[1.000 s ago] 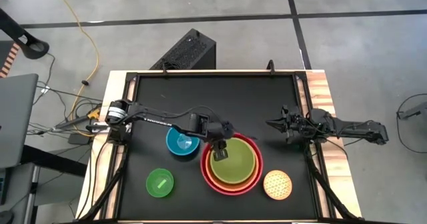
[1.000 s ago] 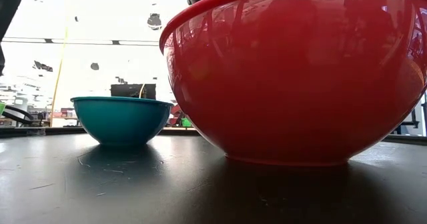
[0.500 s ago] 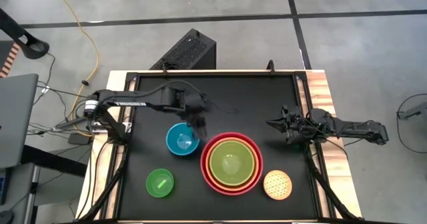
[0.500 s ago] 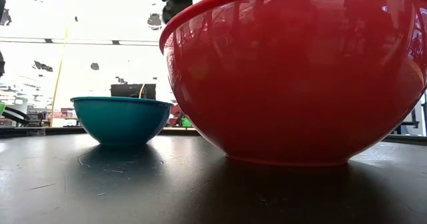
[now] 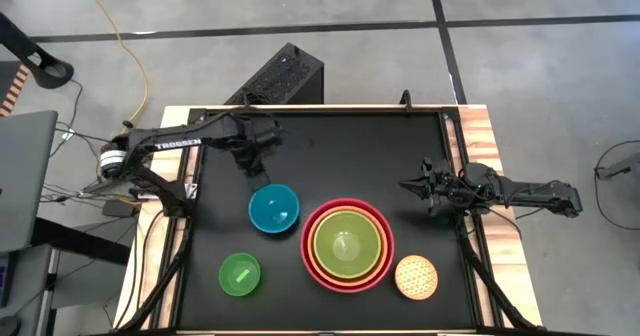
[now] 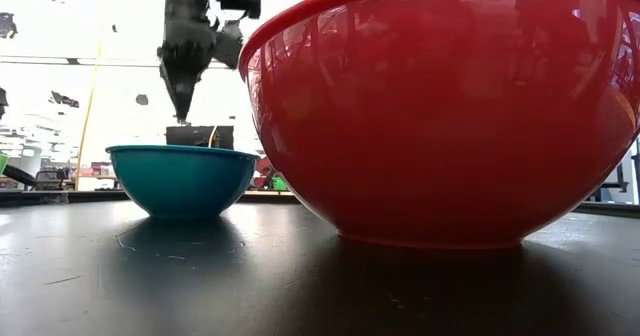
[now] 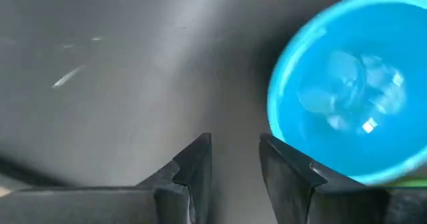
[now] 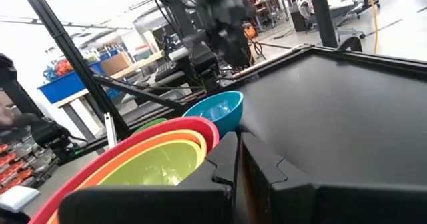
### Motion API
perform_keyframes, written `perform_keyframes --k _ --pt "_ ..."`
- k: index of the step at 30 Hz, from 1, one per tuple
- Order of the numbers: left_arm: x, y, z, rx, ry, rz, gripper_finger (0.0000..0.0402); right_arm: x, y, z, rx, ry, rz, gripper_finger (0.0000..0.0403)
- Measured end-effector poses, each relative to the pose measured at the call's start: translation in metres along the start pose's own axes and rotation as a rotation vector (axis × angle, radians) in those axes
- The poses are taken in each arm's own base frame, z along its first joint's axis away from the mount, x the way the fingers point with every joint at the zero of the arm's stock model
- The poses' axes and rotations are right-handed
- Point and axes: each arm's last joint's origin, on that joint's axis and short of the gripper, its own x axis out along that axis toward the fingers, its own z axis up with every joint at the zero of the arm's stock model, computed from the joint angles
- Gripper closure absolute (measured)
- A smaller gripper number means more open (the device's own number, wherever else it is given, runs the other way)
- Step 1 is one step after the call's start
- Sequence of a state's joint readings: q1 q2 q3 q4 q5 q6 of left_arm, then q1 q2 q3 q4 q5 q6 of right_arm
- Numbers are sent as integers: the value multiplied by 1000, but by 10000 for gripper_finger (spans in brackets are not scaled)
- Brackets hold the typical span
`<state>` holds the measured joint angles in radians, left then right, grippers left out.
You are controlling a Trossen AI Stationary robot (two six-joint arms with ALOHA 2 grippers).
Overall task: Nest bowls inside each other
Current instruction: Stack the blue bowl on top of the green bowl
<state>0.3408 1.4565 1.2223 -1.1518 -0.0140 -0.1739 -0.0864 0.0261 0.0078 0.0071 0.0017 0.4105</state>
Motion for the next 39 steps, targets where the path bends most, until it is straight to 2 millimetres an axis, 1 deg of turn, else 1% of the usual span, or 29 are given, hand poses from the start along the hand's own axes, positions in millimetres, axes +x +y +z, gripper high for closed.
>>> perform_keyframes --k 2,4,6,9,13,16,19,24,29,32,37,39 --pt "11 13 -6 -64 -33 -13 287 0 0 0 0 -1 0 365" --pt "17 25 -10 -124 -67 -42 286 0 0 0 0 0 0 365" --pt "23 31 -13 -163 -89 -92 283 0 0 0 0 -1 0 365" --pt "33 34 -15 -182 -87 -161 272 0 0 0 0 -1 0 365" --pt "46 33 -17 -169 -70 -208 244 0 0 0 0 0 0 365" --pt "48 29 -17 -128 -61 -248 218 0 0 0 0 -1 1 365" --pt "48 25 -18 -98 -56 -249 193 0 0 0 0 0 0 365" --pt "48 14 -17 -57 -79 -181 163 0 0 0 0 0 0 365" --pt "48 0 -15 -13 -116 -187 158 0 0 0 0 0 0 365" --pt "51 -7 -14 11 -109 -190 160 0 0 0 0 0 0 365" --pt "63 -16 -11 34 -87 -178 161 0 0 0 0 0 0 365" --pt "68 -18 -9 40 -80 -149 161 0 0 0 0 0 1 365"
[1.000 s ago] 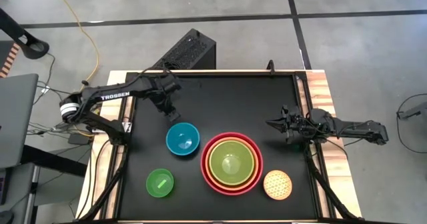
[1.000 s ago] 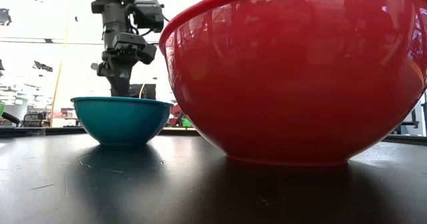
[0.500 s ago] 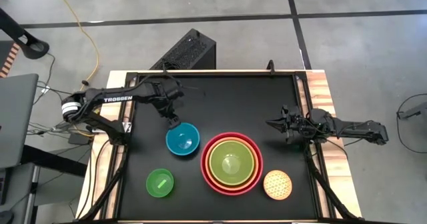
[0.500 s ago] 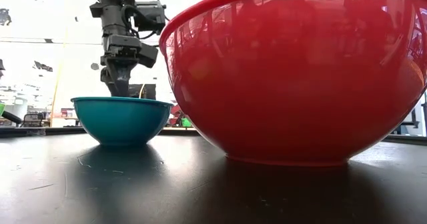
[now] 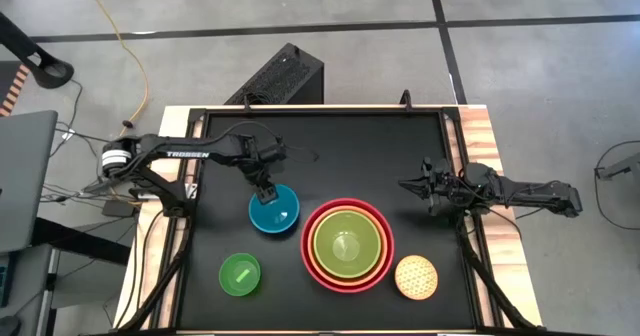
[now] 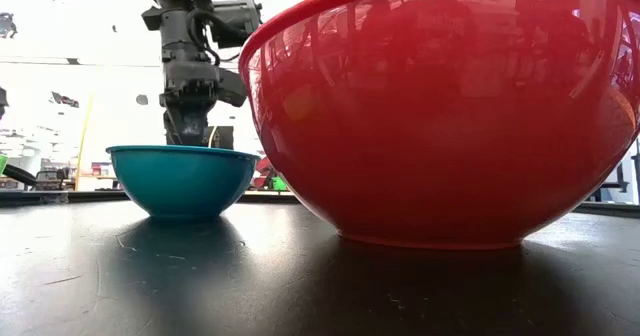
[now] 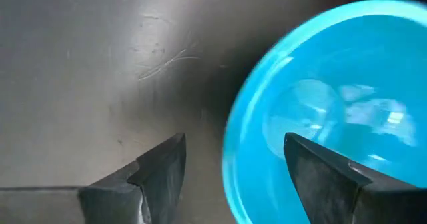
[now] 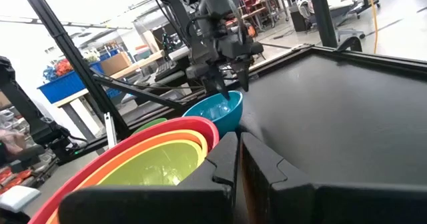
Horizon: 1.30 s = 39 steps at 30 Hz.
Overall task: Nest bowls inside each other
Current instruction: Stack the blue bowl on top of the green bowl
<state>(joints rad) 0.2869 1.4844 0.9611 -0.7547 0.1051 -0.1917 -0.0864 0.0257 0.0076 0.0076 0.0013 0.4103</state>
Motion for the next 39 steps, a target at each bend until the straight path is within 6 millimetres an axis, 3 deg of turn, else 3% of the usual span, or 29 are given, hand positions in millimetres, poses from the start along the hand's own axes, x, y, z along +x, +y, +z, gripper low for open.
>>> perform_keyframes --k 12,16,22,26,30,39 --pt "32 -3 3 82 102 -26 175 0 0 0 0 1 0 365" --pt "33 -5 5 103 75 -36 232 0 0 0 0 0 0 365" --pt "33 -4 6 107 73 -49 373 0 0 0 0 1 0 365" --pt "28 -5 9 109 62 -75 391 0 0 0 0 0 0 365" --pt "10 -4 20 100 32 -75 399 0 0 0 0 1 0 365" --pt "-68 -27 53 137 -183 -204 399 0 0 0 0 0 0 365"
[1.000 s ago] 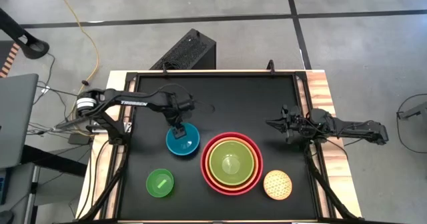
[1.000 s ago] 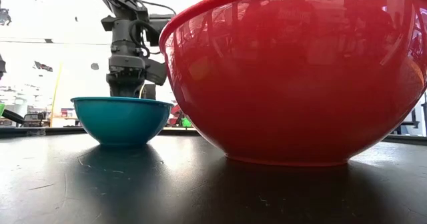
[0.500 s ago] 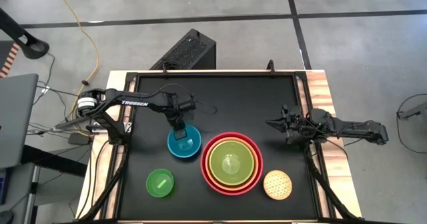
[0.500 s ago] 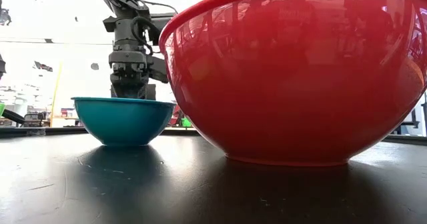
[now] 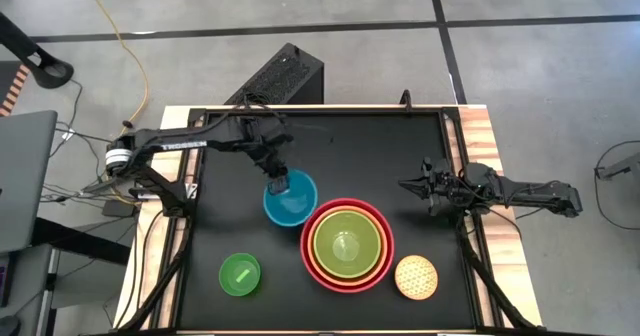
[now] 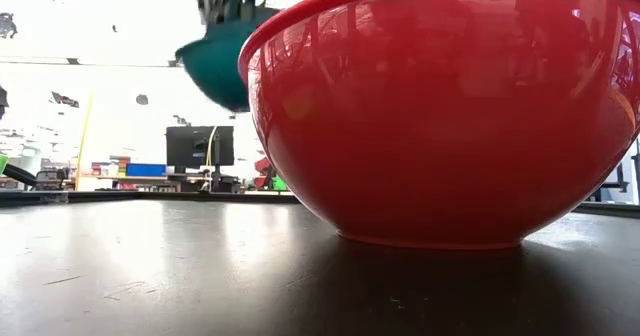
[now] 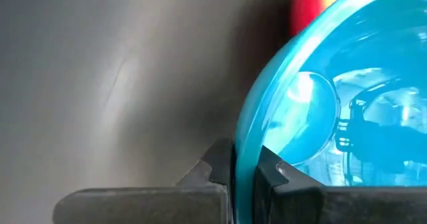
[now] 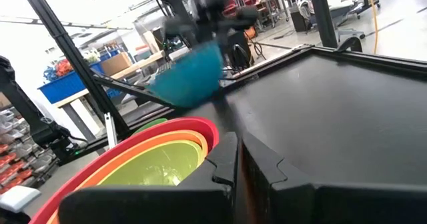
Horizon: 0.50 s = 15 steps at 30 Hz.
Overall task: Nest bowls inside each other
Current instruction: Stack the blue bowl on top of the green bowl
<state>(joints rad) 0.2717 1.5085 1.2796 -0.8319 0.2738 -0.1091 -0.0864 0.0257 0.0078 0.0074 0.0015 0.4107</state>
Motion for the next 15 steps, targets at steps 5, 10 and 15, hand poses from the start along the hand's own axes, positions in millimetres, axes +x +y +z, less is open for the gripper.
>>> perform_keyframes --k 5,10,15 --pt "-8 -38 18 42 -156 -101 400 0 0 0 0 0 0 365" --pt "19 -82 27 94 -246 -198 401 0 0 0 0 1 0 365" --pt "56 -105 35 95 -303 -268 401 0 0 0 0 0 0 365"
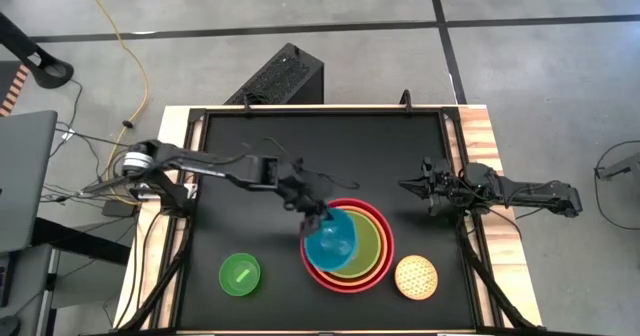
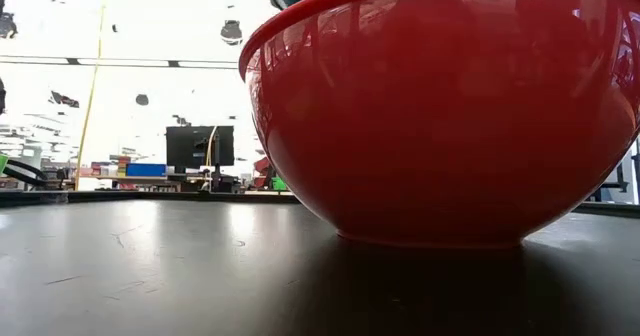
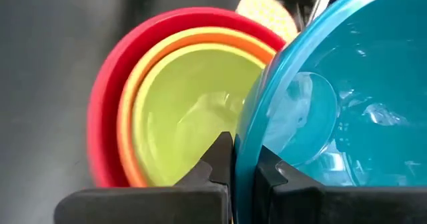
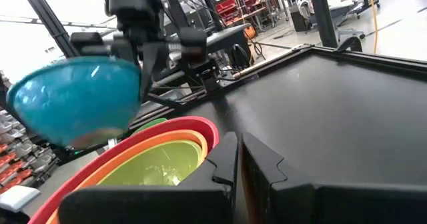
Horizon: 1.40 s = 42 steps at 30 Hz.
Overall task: Nest bowls inside each other
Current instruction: Stack the blue bowl on top of the green bowl
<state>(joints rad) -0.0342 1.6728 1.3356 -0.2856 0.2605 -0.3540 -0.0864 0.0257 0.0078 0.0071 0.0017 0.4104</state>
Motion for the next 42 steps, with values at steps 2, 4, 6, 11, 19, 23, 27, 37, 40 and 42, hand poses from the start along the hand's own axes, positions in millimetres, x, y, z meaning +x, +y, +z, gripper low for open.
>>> perform_keyframes --k 2,4,6,11,19,23,27,37,40,42 --pt "16 4 -1 -20 23 -1 401 0 0 0 0 0 0 365" --pt "31 8 -1 -28 50 9 401 0 0 0 0 0 0 365" --pt "45 10 1 -30 67 14 401 0 0 0 0 0 0 365" --pt "72 11 6 -16 158 33 401 0 0 0 0 0 0 365" --pt "90 17 7 -12 236 91 401 0 0 0 0 0 0 365" --pt "95 21 0 -23 263 123 401 0 0 0 0 0 0 365" --pt "98 24 -4 -18 283 156 394 0 0 0 0 0 0 365" --pt "98 23 -5 -1 290 149 326 0 0 0 0 0 0 365" --pt "97 23 -7 4 315 155 308 0 0 0 0 0 0 365" --pt "94 22 -5 8 339 160 299 0 0 0 0 0 0 365"
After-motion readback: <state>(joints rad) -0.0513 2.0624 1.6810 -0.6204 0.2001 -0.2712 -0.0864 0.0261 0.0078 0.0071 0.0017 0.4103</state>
